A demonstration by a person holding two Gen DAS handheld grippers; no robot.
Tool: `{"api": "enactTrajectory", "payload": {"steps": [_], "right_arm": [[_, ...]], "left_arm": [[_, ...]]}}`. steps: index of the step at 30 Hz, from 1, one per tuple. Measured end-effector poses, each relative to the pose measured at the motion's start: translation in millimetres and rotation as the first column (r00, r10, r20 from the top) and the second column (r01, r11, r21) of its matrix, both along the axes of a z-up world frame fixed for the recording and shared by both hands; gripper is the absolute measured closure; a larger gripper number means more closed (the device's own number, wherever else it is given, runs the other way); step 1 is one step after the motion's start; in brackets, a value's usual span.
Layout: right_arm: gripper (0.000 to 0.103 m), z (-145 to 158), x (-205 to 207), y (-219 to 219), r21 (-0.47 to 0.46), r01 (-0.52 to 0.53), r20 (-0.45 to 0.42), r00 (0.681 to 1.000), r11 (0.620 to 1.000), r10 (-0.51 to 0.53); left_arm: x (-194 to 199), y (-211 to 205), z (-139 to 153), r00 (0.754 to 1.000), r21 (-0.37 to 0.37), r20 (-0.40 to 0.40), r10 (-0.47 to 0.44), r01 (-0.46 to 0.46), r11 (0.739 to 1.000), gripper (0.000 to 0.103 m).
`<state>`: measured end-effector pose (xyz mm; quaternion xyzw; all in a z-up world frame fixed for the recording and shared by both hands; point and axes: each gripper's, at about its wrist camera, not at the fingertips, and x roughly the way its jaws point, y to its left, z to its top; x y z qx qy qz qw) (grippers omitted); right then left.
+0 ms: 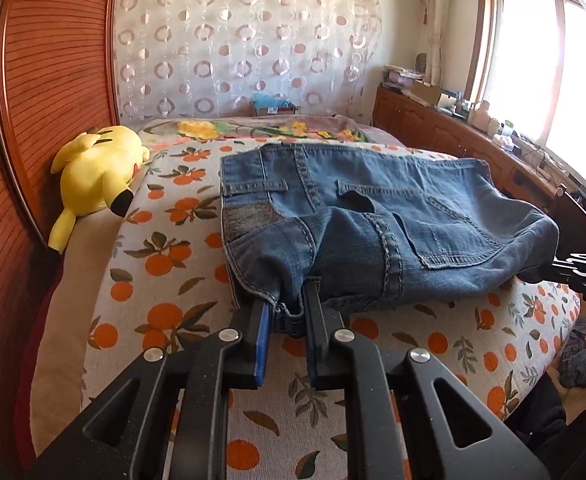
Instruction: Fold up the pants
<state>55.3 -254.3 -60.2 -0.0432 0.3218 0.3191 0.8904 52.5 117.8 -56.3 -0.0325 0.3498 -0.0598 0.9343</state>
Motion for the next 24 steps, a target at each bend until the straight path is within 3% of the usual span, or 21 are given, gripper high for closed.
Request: {"api": "enactTrajectory", "payload": {"steps": [5,8,11,13,16,24], "right_arm": [[0.092,4,5,-25,0.019,0.046,-0.009,0.999,0.999,-0.046],[0.091,10,5,-51,0.022,0.115,0.012,0.993,0.993,-0.115],[0.082,12,10,-79,0.015,0.199,0.028,0.98,0.98,-0.199],[0.076,12,14,-98,0.005,0.254,0.037,0.966,0.967,-0.254],[0.069,12,23,-121,-0.008,0.331,0.051,0.943,0.944,-0.33],[0.064,11,53,-152,-0.051,0.43,0.065,0.902,0.901,-0.426]], "left_arm": [[-4,2,2,1.0,0.017,-0.002,0.019,-0.019,1.0,0.068],[-9,4,9,0.999,0.029,0.029,0.032,-0.033,0.999,0.054],[-11,3,22,0.997,0.021,0.068,0.034,-0.036,0.999,0.045],[-10,0,29,0.996,0.015,0.089,0.029,-0.031,0.999,0.023],[-3,-12,40,0.993,0.016,0.117,-0.008,0.007,1.0,0.023],[31,-67,50,0.983,0.053,0.152,-0.107,0.1,0.994,0.023]]}}
